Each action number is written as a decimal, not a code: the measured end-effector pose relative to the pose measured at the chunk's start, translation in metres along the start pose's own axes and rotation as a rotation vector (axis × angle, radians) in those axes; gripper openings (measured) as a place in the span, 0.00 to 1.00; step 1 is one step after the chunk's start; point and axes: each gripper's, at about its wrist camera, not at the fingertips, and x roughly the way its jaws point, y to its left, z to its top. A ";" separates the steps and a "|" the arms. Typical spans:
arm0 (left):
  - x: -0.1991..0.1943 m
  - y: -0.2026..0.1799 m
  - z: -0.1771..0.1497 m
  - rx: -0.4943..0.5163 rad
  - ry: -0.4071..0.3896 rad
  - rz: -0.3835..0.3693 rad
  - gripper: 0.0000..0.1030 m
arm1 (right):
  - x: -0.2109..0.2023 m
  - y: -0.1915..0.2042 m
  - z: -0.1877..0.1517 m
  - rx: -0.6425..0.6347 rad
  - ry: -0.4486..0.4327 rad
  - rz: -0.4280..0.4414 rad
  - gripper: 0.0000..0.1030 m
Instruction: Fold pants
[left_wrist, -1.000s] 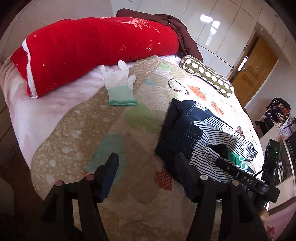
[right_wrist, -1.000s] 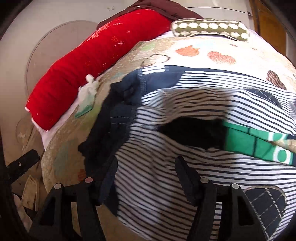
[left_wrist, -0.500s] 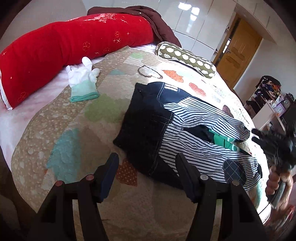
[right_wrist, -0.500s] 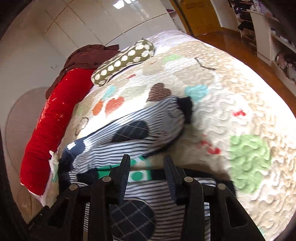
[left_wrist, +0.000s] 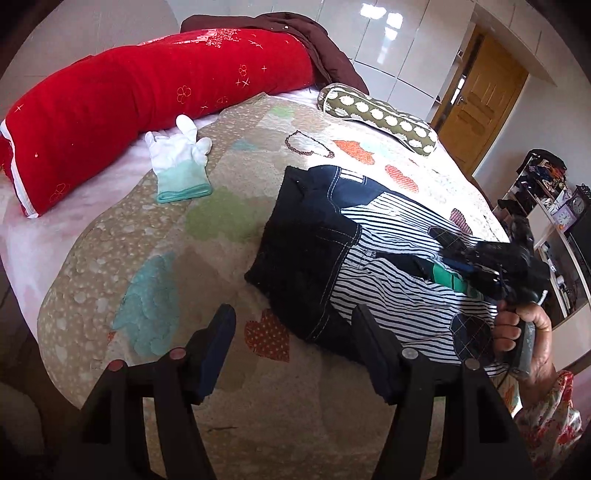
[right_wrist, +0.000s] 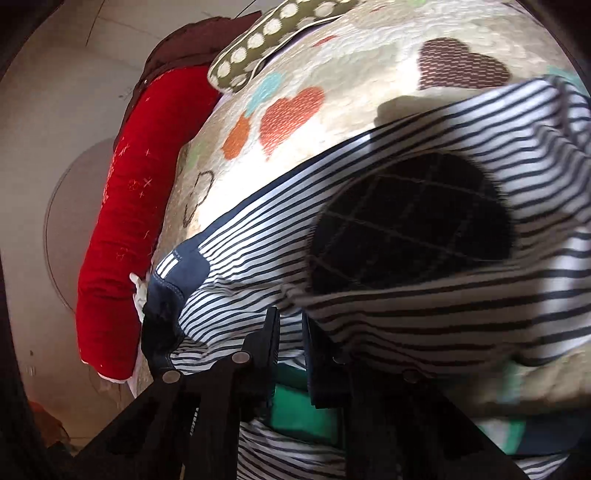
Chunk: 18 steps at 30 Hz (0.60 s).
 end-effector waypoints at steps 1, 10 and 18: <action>0.002 -0.001 -0.001 -0.001 0.005 -0.007 0.62 | -0.017 -0.019 0.002 0.039 -0.024 -0.007 0.07; 0.005 -0.029 -0.002 0.094 0.002 0.033 0.63 | -0.168 -0.130 0.001 0.262 -0.311 -0.188 0.27; 0.000 -0.066 -0.008 0.210 -0.041 0.126 0.63 | -0.186 -0.050 -0.051 -0.109 -0.313 -0.210 0.52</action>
